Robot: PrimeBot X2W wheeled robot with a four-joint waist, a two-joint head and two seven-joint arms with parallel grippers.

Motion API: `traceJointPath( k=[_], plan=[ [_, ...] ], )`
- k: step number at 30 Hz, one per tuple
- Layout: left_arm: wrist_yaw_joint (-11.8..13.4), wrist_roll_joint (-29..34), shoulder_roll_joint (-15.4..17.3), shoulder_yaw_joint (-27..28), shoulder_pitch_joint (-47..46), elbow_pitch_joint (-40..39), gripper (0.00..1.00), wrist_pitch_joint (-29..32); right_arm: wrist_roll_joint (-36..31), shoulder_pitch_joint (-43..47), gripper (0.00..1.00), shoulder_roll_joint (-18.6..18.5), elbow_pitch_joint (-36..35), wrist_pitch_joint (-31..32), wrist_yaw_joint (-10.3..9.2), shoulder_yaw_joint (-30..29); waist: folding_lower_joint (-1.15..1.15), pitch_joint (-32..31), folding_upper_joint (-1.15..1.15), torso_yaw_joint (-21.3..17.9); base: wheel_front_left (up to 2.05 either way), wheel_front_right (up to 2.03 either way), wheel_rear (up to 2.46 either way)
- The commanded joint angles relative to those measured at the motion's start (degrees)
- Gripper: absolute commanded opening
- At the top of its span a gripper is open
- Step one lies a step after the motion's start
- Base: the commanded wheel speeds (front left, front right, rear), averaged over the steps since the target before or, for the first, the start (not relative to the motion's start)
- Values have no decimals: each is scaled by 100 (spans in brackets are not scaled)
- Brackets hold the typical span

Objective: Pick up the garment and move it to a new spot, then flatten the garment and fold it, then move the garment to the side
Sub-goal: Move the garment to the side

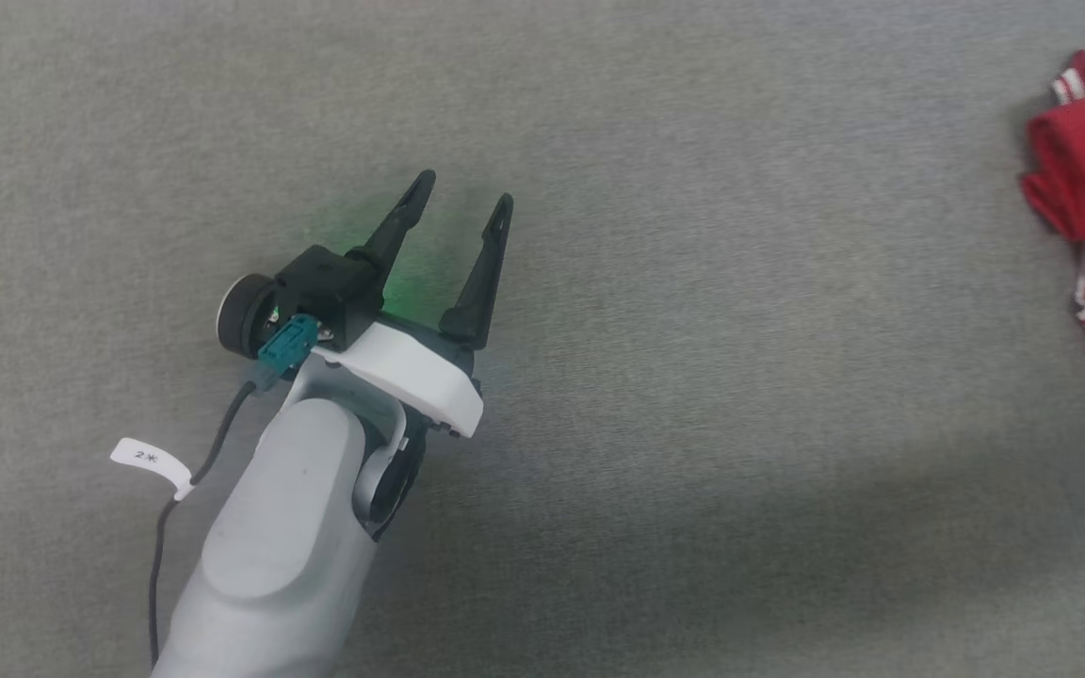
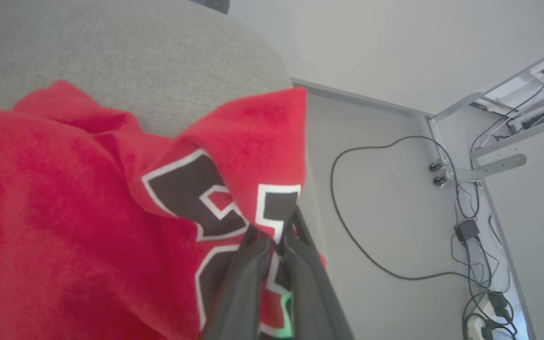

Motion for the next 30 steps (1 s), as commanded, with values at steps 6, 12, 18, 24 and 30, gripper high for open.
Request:
traceJointPath(
  k=[6, 12, 18, 24, 30],
  plan=[
    [-15, 22, -45, 22, -127, 34, 100, -23, 317, -183, 0, 151, 412, -89, -2, 327, 0, 133, 0, 261, 0, 0, 0],
    [-15, -175, -6, 78, 34, -42, 100, -23, 474, -320, 100, 176, 745, -108, -2, 567, 0, 12, 0, 350, 0, 0, 0],
    [-16, -450, 153, 243, 275, -174, 100, -23, 699, -343, 100, 138, 714, -329, -2, 736, 0, -273, 0, 332, 0, 0, 0],
    [-15, -614, 323, 392, 570, -225, 100, -23, 975, -116, 100, 163, 606, -738, -2, 819, 0, -612, 0, 348, 0, 0, 0],
    [-15, -735, 451, 607, 1001, -399, 100, -23, 1147, 193, 100, 310, 520, -1298, -2, 894, 0, -1029, 0, 418, 0, 0, 0]
  ],
)
